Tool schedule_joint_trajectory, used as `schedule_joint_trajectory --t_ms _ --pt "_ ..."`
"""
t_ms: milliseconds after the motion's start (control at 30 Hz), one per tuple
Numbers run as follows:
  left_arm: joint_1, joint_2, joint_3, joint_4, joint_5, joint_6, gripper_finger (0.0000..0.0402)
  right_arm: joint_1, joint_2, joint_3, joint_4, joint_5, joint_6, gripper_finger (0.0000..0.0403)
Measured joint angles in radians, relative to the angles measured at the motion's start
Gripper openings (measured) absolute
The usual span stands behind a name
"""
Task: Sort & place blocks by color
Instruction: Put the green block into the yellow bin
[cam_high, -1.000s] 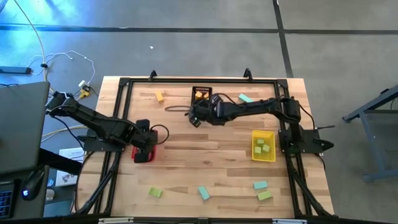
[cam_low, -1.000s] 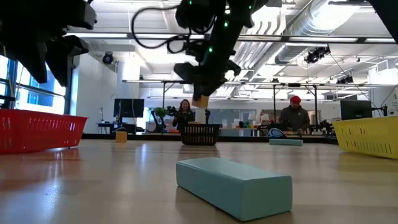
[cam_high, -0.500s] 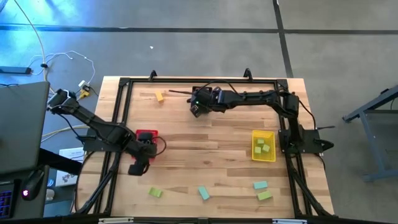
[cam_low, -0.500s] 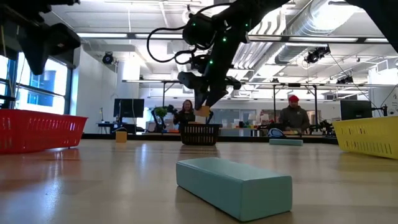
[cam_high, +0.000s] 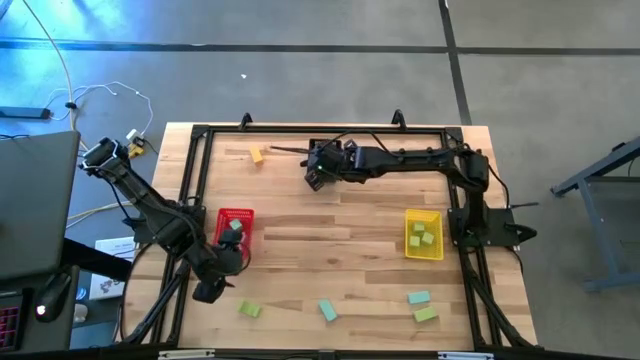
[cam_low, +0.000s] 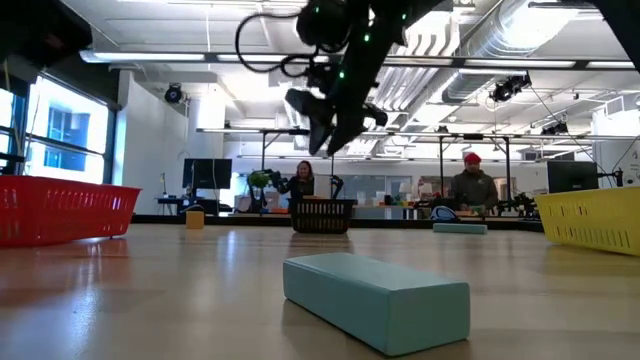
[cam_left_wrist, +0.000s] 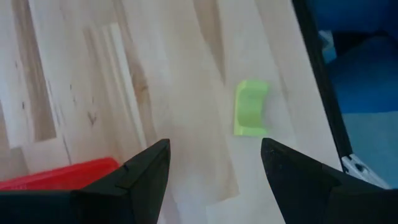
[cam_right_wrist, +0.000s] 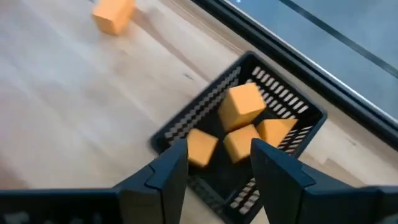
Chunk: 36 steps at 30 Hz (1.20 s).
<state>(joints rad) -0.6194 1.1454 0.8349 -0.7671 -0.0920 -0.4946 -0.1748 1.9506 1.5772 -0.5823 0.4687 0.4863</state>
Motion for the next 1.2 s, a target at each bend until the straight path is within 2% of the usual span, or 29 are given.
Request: schedule_joint_trajectory --t_ms 300,567,900,1200 --pt "-0.080 0.027 0.000 0.037 -0.056 0.000 0.0238 0.099 -0.040 0.000 0.006 0.000 0.014 0.0158" --pt "-0.133 0.113 0.000 0.099 -0.058 -0.056 0.0238 0.160 -0.041 0.000 0.006 -0.001 0.078 0.0158" --pt "-0.170 0.247 0.000 0.199 -0.073 -0.122 0.0238 0.182 -0.041 0.000 0.003 0.000 0.099 0.0158" --pt "-0.170 0.363 0.000 0.218 -0.061 -0.150 0.0238 0.183 -0.041 0.000 0.002 -0.010 0.101 0.0158"
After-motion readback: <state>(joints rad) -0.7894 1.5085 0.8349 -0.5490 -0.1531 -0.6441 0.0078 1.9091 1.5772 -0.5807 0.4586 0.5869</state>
